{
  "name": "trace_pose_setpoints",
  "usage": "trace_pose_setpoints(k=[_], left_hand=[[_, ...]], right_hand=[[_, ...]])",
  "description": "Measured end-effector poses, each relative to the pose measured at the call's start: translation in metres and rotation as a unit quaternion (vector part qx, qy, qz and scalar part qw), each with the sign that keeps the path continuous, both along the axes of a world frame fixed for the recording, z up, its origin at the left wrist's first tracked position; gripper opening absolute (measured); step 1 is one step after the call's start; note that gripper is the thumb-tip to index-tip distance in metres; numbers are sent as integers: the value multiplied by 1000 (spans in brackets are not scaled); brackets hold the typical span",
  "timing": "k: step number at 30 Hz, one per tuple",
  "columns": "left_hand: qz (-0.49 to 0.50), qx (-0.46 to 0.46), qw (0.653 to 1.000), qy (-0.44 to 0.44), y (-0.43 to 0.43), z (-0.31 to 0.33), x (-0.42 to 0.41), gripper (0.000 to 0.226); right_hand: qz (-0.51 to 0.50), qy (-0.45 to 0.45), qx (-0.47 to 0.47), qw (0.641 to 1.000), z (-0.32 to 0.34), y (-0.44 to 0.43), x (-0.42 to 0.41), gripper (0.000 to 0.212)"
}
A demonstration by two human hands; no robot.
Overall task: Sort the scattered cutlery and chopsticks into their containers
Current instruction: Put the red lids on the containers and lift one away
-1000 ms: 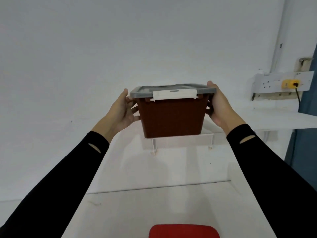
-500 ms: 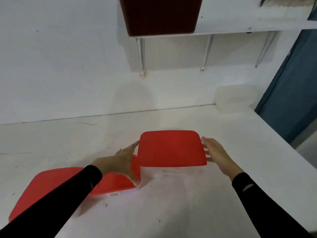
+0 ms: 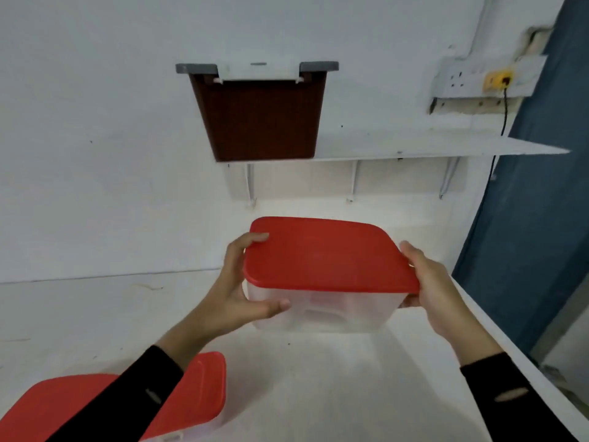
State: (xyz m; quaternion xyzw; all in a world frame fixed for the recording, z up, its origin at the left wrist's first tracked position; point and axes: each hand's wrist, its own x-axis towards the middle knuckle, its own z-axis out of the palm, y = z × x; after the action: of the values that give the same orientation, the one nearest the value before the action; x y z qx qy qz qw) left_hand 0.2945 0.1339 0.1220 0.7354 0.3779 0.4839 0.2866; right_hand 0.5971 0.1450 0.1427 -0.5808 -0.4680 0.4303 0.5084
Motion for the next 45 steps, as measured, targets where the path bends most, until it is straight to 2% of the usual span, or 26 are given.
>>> trace_pose_setpoints(k=[6,11,14,15,17,18,21,23,25,28,31,33,37,39,41,43,44,45], left_hand=[[25,132,989,-60,-1,108,60,85],[110,176,970,-128,8,144,106,84],[205,212,946,-136,19,148,140,81],[228,222,938,-136,22,148,153,82],[261,232,926,-144,33,146,176,83],[280,227,921,-150,38,144,183,83],[337,213,903,-163,57,143,209,83],[364,213,892,-163,70,145,225,85],[378,190,893,-155,79,148,241,88],[352,185,906,-146,94,144,242,93],[298,221,926,-64,113,128,217,102],[266,187,945,-29,119,120,202,90],[214,135,966,-60,116,115,185,59],[194,139,968,-73,107,110,175,46],[195,134,969,-67,96,100,159,34],[216,120,967,-66,84,83,140,30],[231,104,965,-72,80,74,128,29],[249,78,962,-81,71,60,113,28]], right_hand=[[-28,18,137,990,126,21,41,51],[-26,78,206,975,182,52,62,44],[30,102,200,974,187,69,58,38],[44,79,189,978,183,73,56,45],[55,42,186,980,173,74,55,77],[58,26,189,980,169,66,51,87],[88,8,219,972,153,48,37,85],[143,-14,274,951,140,37,23,88],[174,-44,311,933,141,43,14,92],[162,-42,312,935,157,80,19,100],[192,4,297,935,164,120,37,95],[219,4,266,939,166,141,40,96],[240,34,236,941,167,176,31,91],[232,59,234,942,167,186,29,85],[215,34,235,947,166,191,24,81],[99,-47,265,958,158,185,15,79],[14,-74,312,947,152,178,7,72],[-56,-88,389,915,139,166,-8,59]])
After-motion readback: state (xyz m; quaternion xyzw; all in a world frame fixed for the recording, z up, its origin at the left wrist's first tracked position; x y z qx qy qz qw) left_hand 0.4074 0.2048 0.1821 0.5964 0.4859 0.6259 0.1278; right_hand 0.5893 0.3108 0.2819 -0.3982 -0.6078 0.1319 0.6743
